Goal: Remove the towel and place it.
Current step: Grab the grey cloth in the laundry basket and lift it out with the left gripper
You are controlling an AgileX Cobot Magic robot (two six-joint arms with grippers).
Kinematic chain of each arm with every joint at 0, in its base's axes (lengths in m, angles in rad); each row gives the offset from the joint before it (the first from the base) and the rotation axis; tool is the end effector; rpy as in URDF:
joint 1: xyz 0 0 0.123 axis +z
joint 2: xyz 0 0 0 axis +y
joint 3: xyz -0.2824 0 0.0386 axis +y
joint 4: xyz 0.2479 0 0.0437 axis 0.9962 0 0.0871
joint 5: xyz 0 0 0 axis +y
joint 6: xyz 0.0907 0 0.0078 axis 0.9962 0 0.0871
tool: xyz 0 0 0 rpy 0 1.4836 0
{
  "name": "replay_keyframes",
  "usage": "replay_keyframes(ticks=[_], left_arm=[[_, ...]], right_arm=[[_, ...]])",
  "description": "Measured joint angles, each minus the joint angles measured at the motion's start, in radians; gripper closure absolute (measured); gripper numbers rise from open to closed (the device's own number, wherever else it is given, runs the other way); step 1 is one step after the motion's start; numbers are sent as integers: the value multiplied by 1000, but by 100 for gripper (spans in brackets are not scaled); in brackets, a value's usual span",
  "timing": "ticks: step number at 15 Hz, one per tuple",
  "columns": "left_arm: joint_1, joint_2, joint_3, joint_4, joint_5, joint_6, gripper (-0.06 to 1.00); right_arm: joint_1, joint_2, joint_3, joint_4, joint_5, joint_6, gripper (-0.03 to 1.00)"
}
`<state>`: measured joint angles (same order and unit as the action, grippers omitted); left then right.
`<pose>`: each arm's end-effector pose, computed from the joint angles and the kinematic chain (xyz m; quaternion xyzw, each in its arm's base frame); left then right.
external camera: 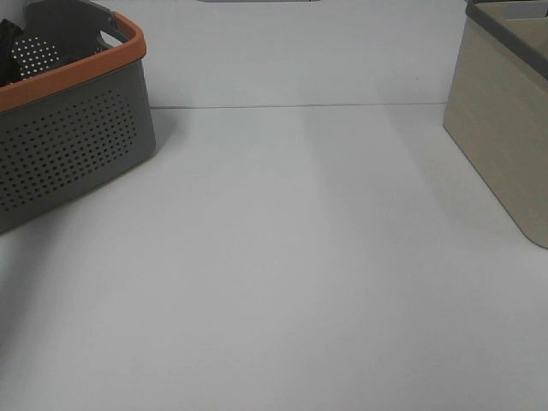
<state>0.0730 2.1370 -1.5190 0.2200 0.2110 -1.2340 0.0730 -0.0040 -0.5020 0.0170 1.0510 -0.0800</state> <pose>0.4771 0.0391 0.1714 -0.4825 0.7764 -0.1658 0.3700 -0.0054 0.0010 0.2785 -0.0652 0.8466 0.0066 0.5282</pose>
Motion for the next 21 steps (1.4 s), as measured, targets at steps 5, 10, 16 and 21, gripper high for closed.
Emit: replay_keyframes(ticks=[5, 10, 16, 21], left_arm=[[0, -1, 0, 7, -27, -3, 94], [-1, -110, 0, 13, -55, 90, 94], [-96, -361, -1, 144, -220, 267, 94], [-220, -419, -199, 310, -211, 282, 94]], right_arm=[[0, 0, 0, -8, 0, 16, 23], [0, 0, 0, -17, 0, 28, 23], [0, 0, 0, -17, 0, 28, 23], [0, 0, 0, -17, 0, 28, 23]])
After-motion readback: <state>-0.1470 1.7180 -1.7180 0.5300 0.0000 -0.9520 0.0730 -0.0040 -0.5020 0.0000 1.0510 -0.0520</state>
